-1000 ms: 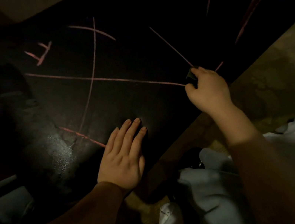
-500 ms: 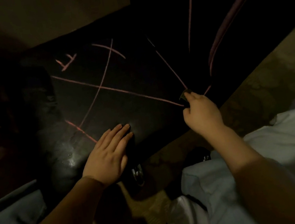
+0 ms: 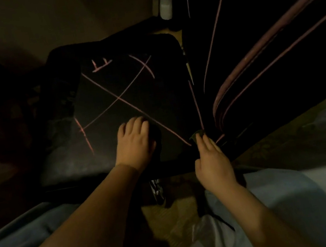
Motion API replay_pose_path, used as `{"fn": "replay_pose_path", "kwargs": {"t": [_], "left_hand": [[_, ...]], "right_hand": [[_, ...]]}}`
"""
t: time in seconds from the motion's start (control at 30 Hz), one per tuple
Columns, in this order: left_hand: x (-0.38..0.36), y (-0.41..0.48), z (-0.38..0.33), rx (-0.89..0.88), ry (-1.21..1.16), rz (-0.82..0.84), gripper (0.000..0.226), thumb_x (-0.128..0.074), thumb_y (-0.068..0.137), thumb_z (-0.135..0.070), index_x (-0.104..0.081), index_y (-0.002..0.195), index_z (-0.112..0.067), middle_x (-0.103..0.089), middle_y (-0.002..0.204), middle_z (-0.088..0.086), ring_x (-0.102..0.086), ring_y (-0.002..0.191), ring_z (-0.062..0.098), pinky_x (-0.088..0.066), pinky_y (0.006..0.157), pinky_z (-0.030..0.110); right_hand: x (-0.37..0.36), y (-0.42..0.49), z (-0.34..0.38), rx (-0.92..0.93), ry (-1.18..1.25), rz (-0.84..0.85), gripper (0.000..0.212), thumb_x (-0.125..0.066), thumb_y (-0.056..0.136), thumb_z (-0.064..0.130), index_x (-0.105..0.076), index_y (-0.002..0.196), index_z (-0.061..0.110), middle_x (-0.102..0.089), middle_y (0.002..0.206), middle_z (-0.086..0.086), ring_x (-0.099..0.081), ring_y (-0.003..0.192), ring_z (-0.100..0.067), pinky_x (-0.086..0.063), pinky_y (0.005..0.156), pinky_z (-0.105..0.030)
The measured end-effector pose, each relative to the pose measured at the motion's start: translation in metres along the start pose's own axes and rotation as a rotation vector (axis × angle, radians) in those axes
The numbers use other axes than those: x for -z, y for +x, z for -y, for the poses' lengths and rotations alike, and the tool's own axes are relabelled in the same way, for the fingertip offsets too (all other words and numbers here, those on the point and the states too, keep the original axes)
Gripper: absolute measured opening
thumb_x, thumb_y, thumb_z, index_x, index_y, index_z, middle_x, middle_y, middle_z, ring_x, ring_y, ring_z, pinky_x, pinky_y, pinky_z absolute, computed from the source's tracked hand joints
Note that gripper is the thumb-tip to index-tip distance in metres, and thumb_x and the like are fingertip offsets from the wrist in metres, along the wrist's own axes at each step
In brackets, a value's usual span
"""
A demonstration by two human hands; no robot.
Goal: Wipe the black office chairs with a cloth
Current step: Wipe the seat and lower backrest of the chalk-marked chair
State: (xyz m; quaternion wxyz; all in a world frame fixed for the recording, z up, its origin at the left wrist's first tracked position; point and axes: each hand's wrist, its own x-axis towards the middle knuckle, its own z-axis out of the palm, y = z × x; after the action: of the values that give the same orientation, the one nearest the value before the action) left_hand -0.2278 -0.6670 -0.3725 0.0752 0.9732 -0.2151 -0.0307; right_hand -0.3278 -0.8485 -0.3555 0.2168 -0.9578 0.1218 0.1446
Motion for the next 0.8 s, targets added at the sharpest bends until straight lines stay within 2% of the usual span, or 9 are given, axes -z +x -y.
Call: {"fn": "replay_pose_path", "kwargs": {"t": [0.13,0.23,0.33,0.53,0.8], "left_hand": [[-0.015,0.017,0.004,-0.048,-0.035,0.003,0.055,-0.042,0.095,-0.039,-0.037,0.145,-0.017,-0.028,0.156,0.004,-0.019,0.146,0.021,0.000,0.117,0.046],[-0.026,0.018,0.007,-0.022,-0.096,-0.040,0.057,-0.031,0.092,-0.040,-0.040,0.144,-0.018,-0.031,0.155,0.002,-0.021,0.145,0.020,-0.005,0.118,0.047],[-0.034,0.019,0.003,-0.012,-0.116,-0.063,0.059,-0.031,0.089,-0.040,-0.044,0.142,-0.016,-0.036,0.153,0.004,-0.025,0.144,0.022,-0.009,0.118,0.048],[-0.039,0.021,0.001,-0.007,-0.132,-0.122,0.057,-0.036,0.087,-0.037,-0.047,0.139,-0.014,-0.038,0.152,0.006,-0.029,0.143,0.023,-0.012,0.118,0.048],[-0.038,0.023,-0.002,0.002,-0.124,-0.145,0.058,-0.037,0.086,-0.035,-0.049,0.138,-0.013,-0.039,0.151,0.007,-0.030,0.142,0.023,-0.013,0.117,0.048]], "right_hand": [[-0.006,0.003,0.000,-0.031,0.021,-0.039,0.065,-0.038,0.099,0.020,-0.007,0.155,0.016,-0.007,0.162,-0.004,-0.008,0.148,-0.016,-0.011,0.116,-0.022],[-0.007,0.009,-0.002,-0.017,-0.008,-0.067,0.067,-0.042,0.097,0.023,-0.009,0.155,0.015,-0.008,0.162,-0.004,-0.005,0.149,-0.014,-0.002,0.113,-0.018],[-0.005,0.019,-0.002,-0.031,-0.046,-0.074,0.069,-0.043,0.097,0.027,-0.007,0.155,0.014,-0.005,0.162,-0.004,-0.002,0.149,-0.014,0.002,0.111,-0.019],[0.003,0.057,0.012,-0.063,-0.032,-0.092,0.069,-0.043,0.097,0.029,-0.010,0.155,0.010,-0.009,0.162,-0.009,-0.005,0.149,-0.018,-0.006,0.118,-0.028],[0.015,0.117,0.028,-0.133,-0.019,-0.159,0.068,-0.042,0.098,0.033,-0.014,0.154,0.007,-0.013,0.161,-0.013,-0.011,0.148,-0.022,-0.011,0.118,-0.031]]}}
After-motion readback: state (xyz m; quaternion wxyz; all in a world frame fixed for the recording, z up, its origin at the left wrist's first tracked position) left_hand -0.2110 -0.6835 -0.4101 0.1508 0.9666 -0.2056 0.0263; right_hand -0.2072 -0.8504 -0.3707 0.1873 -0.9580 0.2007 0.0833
